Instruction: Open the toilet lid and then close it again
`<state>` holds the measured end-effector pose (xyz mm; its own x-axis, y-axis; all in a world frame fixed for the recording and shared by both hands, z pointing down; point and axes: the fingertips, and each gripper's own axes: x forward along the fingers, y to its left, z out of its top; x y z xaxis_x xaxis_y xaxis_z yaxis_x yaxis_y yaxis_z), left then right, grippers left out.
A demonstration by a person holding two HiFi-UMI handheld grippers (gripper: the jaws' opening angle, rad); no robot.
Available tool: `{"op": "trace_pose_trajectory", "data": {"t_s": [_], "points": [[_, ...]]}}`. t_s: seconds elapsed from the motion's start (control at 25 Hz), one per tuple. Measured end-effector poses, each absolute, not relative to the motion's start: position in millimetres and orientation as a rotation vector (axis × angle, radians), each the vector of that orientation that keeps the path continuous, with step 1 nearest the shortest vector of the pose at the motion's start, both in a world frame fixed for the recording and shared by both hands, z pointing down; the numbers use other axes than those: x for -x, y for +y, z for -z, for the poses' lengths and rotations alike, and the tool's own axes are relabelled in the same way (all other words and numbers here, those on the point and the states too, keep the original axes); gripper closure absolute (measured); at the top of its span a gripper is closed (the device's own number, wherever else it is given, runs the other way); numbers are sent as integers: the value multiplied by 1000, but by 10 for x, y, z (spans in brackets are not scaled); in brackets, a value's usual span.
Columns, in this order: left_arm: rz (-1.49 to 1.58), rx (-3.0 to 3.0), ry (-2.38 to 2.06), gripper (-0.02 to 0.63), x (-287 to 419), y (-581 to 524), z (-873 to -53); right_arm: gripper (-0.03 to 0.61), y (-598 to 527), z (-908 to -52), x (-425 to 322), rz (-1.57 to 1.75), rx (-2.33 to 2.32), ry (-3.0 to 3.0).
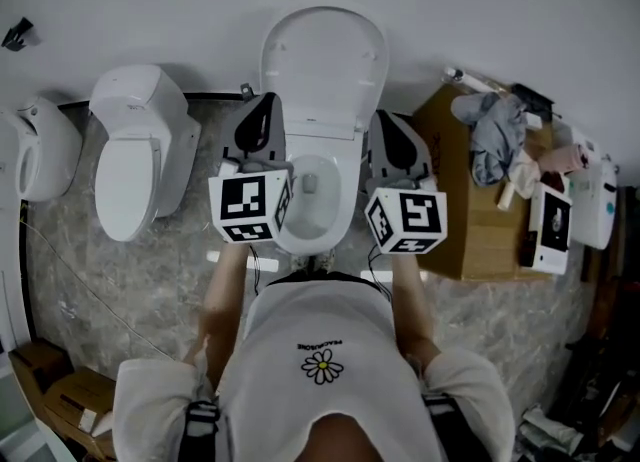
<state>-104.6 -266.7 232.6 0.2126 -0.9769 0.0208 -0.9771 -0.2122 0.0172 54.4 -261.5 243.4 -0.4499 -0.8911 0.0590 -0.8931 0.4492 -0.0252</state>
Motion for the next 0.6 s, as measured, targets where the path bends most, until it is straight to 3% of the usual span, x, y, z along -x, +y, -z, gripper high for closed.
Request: {"op": "trace_pose_trajectory", "data": {"t_s": [0.6], "points": [[-58,-2401,-2007,591,1045,-2796,-2460,548,-2651,-2587,-566,-176,-1591,-2669]]}}
